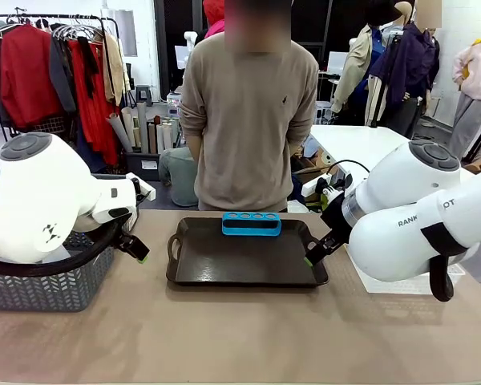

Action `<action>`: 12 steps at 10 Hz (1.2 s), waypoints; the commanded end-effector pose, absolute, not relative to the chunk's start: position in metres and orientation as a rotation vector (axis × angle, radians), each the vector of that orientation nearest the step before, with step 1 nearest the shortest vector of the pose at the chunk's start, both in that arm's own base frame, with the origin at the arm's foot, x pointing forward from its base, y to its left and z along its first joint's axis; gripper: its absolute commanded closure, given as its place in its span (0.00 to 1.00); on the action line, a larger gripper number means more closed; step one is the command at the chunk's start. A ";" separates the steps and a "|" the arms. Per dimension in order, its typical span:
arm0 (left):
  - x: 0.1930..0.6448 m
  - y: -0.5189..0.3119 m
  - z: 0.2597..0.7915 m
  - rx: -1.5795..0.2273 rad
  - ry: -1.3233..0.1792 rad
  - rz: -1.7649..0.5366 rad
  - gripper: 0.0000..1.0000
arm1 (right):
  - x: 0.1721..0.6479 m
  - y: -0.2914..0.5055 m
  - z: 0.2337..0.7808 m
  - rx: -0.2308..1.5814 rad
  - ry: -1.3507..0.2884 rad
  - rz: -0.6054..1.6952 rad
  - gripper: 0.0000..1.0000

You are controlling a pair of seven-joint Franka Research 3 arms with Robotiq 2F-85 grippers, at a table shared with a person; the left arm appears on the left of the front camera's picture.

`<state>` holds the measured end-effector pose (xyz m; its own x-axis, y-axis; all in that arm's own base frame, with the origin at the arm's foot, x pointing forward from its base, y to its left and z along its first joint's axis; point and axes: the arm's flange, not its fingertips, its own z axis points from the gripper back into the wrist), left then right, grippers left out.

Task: Prepare the laboratory tools.
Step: Pick up one Large Measuring Cup and place it on the Handle tray.

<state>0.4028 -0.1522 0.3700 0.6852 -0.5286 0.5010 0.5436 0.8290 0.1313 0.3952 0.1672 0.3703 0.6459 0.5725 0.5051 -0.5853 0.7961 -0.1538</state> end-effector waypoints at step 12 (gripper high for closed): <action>0.390 -0.161 0.403 -0.093 -0.489 -0.676 0.00 | 0.389 0.165 0.392 0.101 -0.556 0.694 0.00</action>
<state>0.3930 -0.1688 0.3833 0.6795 -0.5596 0.4745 0.5841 0.8040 0.1119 0.3914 0.1733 0.3750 0.6419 0.5721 0.5105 -0.5954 0.7914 -0.1383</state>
